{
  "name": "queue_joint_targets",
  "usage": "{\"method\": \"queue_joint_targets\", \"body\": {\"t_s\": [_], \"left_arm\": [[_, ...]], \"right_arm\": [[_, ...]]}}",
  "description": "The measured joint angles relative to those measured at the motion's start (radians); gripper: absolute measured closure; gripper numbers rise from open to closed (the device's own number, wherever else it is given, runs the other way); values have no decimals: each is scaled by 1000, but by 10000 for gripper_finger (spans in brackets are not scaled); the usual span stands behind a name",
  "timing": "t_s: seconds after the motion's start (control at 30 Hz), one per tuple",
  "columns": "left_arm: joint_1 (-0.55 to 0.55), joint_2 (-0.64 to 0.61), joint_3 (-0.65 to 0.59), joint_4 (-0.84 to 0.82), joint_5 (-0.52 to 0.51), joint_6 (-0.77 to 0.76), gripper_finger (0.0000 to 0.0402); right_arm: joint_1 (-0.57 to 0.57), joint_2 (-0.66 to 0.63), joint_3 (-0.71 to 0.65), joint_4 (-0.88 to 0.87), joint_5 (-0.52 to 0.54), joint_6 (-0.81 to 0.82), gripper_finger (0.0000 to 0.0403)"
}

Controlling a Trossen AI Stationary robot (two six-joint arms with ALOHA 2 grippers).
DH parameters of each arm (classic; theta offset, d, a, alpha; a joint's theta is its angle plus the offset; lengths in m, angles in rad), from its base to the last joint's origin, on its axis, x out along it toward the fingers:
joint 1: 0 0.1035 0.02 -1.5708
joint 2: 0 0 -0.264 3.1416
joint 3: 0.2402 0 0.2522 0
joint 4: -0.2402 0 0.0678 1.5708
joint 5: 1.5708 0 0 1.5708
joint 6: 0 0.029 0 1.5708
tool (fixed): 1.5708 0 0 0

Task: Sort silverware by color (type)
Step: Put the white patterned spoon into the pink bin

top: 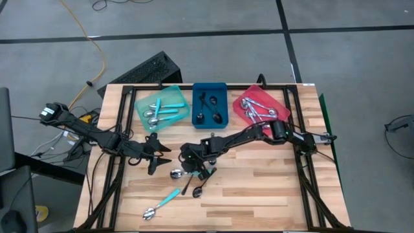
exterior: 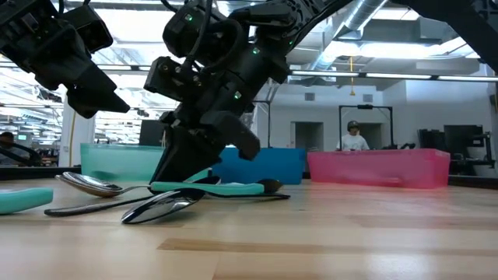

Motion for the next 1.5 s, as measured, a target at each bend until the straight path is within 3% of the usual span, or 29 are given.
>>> {"method": "queue_joint_targets", "body": {"t_s": [0.27,0.6,0.83,1.5], "left_arm": [[0,0,0,0,0,-4,173],[0,0,0,0,-1,-10,173],[0,0,0,0,-2,-10,173],[0,0,0,0,-3,-14,173]], "right_arm": [[34,0,0,3,202,-1,354],[59,5,-3,-5,541,-23,355],[64,6,-3,-6,689,-53,355],[93,-7,-1,31,810,-48,355]]}}
